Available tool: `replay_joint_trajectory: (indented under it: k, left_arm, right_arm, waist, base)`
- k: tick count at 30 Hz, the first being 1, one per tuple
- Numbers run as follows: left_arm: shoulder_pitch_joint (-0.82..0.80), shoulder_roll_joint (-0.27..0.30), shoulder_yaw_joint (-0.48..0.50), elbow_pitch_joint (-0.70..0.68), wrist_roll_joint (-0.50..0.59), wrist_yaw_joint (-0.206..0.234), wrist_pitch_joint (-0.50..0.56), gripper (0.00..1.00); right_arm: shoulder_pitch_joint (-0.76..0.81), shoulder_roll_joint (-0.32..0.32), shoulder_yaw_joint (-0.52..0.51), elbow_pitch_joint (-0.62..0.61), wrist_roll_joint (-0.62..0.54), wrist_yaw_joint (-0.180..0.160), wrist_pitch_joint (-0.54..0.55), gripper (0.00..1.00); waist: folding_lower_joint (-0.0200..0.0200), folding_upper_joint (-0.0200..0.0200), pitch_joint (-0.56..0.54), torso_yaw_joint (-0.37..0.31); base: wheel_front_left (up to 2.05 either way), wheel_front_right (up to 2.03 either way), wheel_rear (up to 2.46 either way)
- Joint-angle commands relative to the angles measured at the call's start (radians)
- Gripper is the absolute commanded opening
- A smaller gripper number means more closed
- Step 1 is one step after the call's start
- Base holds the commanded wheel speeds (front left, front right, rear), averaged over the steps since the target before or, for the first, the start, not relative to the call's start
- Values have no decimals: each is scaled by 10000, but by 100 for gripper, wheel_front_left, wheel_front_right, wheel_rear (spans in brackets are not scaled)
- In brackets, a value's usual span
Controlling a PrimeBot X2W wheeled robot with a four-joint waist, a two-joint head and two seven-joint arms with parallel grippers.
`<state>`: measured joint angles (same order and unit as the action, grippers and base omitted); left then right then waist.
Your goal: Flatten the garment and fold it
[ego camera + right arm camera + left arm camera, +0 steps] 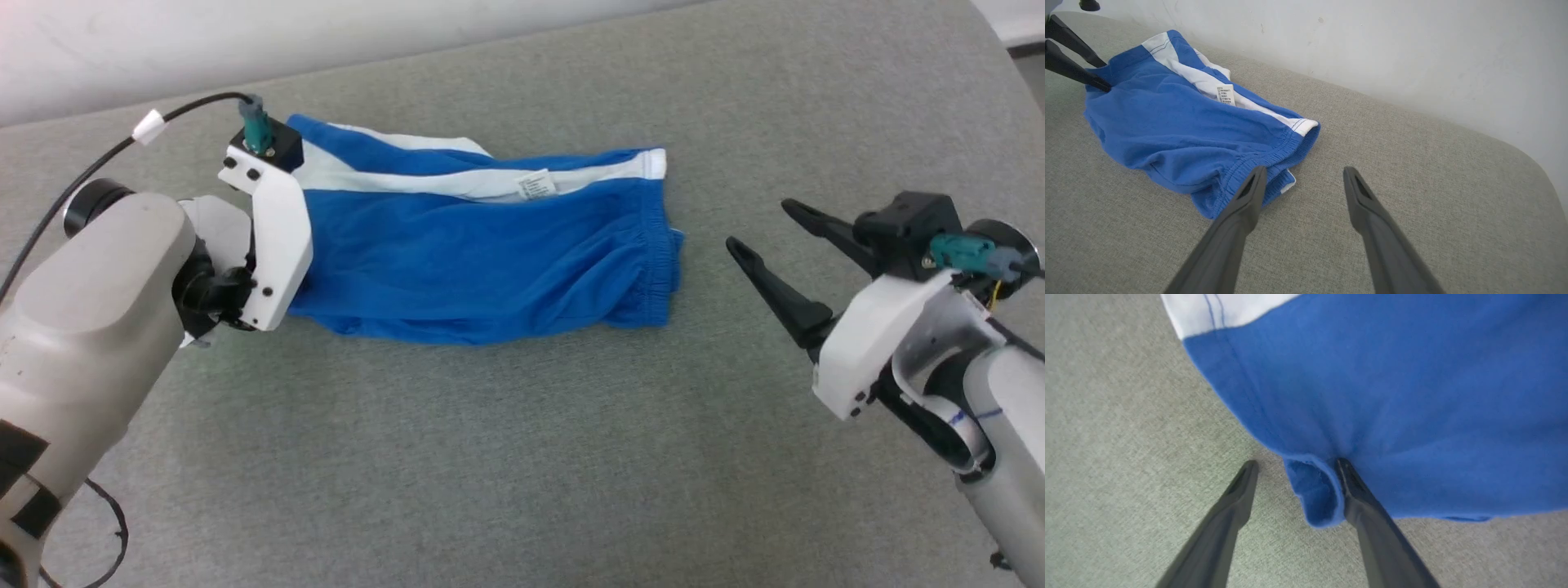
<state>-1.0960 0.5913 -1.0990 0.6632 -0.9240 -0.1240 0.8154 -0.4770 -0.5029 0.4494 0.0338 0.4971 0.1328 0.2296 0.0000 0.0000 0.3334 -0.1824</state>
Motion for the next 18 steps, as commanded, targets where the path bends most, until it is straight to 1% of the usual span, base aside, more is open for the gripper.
replay_joint_trajectory:
  k: [1, 2, 3, 4, 6, 8, 10, 13, 15, 18]
  left_arm:
    - [309, -83, -281, 84, 18, -66, 67, 100]
    - [362, -116, -327, 105, -44, -66, 24, 100]
    - [406, -149, -413, 78, -103, -66, 2, 43]
    - [428, -161, -489, 50, -151, -66, -51, 0]
    - [418, -146, -592, -46, -275, -66, -189, 0]
    - [347, -77, -739, -191, -340, -66, -405, 0]
    - [310, -26, -816, -291, -488, -66, -640, 0]
    - [286, -54, -873, -373, -694, -66, -1006, 0]
    - [235, -98, -935, -414, -737, -66, -1233, 0]
    - [139, -176, -969, -421, -842, -67, -1499, 0]
  right_arm:
    - [-313, -37, 72, 128, 158, -21, 0, 100]
    - [-437, -68, 137, 208, 256, -21, 27, 100]
    - [-578, -118, 208, 270, 350, -21, 70, 100]
    - [-741, -191, 295, 307, 423, -21, 122, 100]
    - [-1069, -299, 388, 381, 683, -21, 358, 100]
    - [-1393, -346, 366, 519, 978, -21, 843, 100]
    - [-1697, -312, 465, 593, 1344, -21, 1559, 100]
    - [-1998, -116, 687, 796, 2188, -21, 2951, 100]
    - [-2141, -94, 901, 982, 2577, -21, 3781, 100]
    - [-2240, 111, 1160, 1508, 2813, -21, 4451, 100]
  waist:
    - [0, 0, 109, -147]
    - [0, 0, 86, -153]
    - [0, 0, 42, -143]
    - [0, 0, -17, -130]
    - [0, 0, -141, -83]
    - [0, 0, -273, -10]
    - [0, 0, -401, 65]
    - [0, 0, -534, 202]
    - [0, 0, -546, 310]
    - [0, 0, -454, 463]
  base:
    - [0, 0, 0]
    - [0, 0, 0]
    - [0, 0, 0]
    - [0, 0, 0]
    - [0, 0, 0]
    - [0, 0, 0]
    - [0, 0, 0]
    - [0, 0, 0]
    - [0, 0, 0]
    - [0, 0, 0]
